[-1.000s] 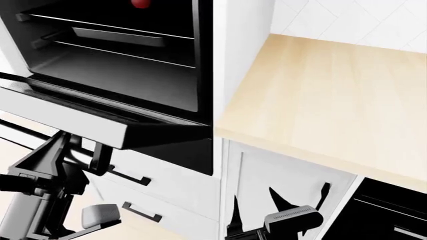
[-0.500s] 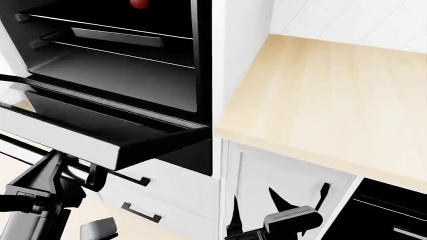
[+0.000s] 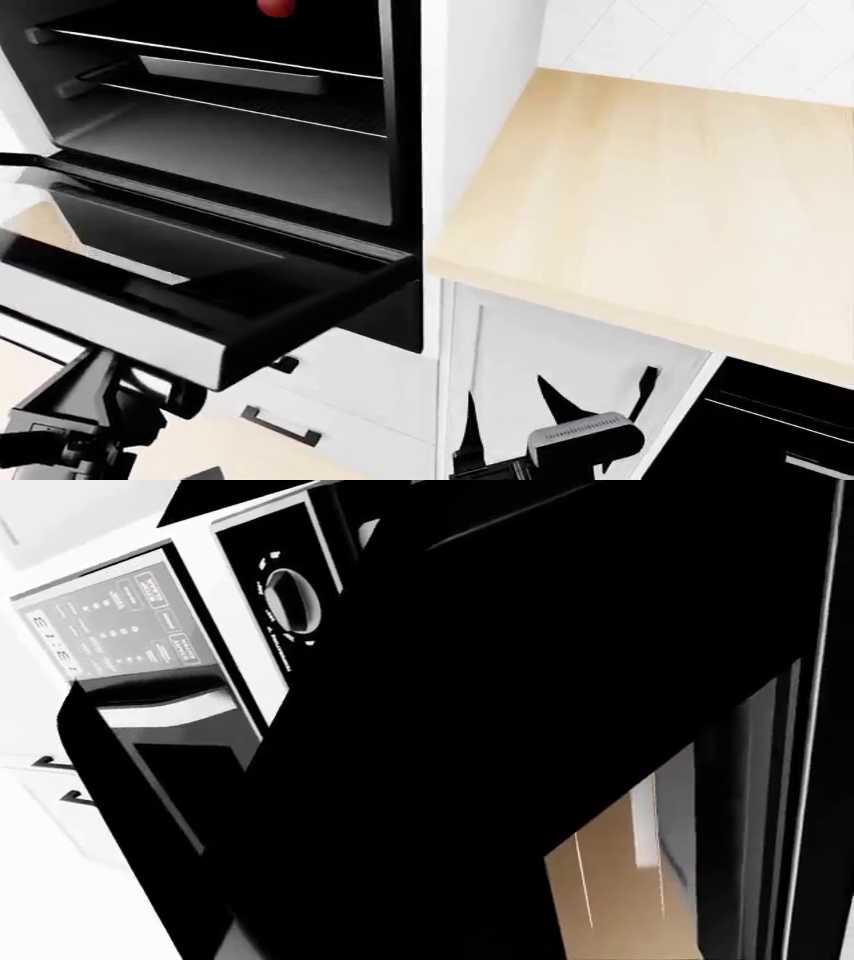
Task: Open the oven door
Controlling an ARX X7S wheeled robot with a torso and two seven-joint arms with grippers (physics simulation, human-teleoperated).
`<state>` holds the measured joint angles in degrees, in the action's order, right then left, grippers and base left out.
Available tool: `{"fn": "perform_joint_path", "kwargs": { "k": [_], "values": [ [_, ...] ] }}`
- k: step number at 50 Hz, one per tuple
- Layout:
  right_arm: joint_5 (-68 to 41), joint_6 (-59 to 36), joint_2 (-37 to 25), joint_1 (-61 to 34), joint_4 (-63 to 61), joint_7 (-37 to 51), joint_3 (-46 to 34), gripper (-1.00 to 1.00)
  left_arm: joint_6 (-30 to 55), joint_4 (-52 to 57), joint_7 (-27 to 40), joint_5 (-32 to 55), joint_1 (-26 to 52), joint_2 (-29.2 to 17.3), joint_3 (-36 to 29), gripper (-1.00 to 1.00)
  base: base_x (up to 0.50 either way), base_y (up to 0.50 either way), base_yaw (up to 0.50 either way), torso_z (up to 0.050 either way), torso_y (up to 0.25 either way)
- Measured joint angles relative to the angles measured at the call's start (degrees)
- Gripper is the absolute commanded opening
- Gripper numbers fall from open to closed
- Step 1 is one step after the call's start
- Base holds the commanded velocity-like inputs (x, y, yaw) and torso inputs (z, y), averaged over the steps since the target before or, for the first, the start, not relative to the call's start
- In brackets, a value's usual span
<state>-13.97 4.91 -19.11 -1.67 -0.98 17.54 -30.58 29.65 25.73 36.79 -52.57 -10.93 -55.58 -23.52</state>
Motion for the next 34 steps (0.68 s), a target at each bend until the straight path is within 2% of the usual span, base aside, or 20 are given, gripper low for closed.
{"fn": "perform_joint_path", "kwargs": {
  "k": [34],
  "values": [
    [0.06,0.05,-0.14,-0.18,0.41,0.45,-0.51,1.00,-1.85,-3.16,7.11,0.26,-5.64,0.17,1.31,-1.00,0.00,0.00,0.00,0.002,0.006]
  ]
}}
